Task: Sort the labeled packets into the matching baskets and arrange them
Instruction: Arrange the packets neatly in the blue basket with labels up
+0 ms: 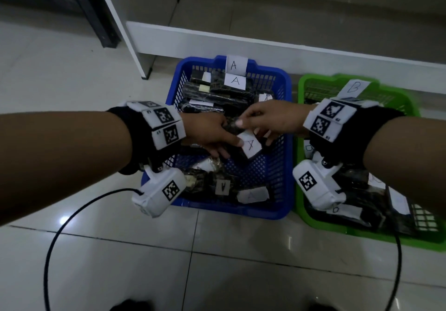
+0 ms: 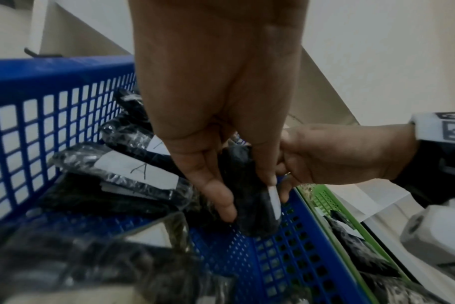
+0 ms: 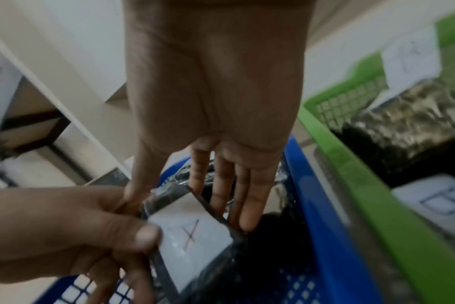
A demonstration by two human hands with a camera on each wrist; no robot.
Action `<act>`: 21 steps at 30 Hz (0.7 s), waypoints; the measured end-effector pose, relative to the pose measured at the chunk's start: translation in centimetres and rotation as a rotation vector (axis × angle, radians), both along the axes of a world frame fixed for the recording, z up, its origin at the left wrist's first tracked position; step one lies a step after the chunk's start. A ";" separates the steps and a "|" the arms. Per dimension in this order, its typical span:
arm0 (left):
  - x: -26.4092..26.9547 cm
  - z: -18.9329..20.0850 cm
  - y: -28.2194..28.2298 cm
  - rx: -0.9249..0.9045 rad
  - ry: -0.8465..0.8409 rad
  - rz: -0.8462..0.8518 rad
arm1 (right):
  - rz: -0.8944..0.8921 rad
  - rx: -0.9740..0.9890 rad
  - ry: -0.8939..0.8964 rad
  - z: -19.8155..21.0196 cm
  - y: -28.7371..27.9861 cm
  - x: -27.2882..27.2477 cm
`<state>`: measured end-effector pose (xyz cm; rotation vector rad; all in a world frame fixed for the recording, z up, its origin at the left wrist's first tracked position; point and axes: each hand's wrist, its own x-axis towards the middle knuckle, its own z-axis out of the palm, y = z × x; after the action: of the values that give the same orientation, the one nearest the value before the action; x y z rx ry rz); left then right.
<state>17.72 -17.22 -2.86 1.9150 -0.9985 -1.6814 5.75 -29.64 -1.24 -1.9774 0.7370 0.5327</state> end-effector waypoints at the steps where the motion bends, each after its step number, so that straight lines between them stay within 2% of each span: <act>1: -0.1 -0.3 0.1 0.007 0.012 0.011 | 0.042 -0.005 0.004 -0.1 0.1 -0.1; 4: -0.6 -0.7 0.5 0.025 0.016 -0.027 | 0.131 -0.080 -0.019 -0.3 0.3 -0.4; 8: -1.0 -1.0 1.1 0.015 -0.055 -0.109 | 0.419 -0.261 0.022 -0.4 1.3 -0.6; 10: -0.9 -1.0 1.3 -0.007 -0.148 -0.136 | 0.513 -0.363 0.028 -0.9 1.7 -0.8; 13: -0.3 -0.9 1.4 -0.010 -0.364 -0.349 | 0.664 -0.548 0.052 -1.6 1.8 -1.4; 17: -0.1 -1.2 1.7 -0.003 -0.637 -0.692 | 0.602 -0.652 0.048 -2.7 2.3 -3.0; 21: -0.5 -1.5 2.0 -0.042 -0.709 -0.804 | 0.637 -0.757 0.014 -3.5 3.0 -3.6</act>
<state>17.24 -15.26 -4.38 2.2935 -2.2868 -1.2520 2.19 -26.65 -4.75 -2.9492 0.3048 0.6981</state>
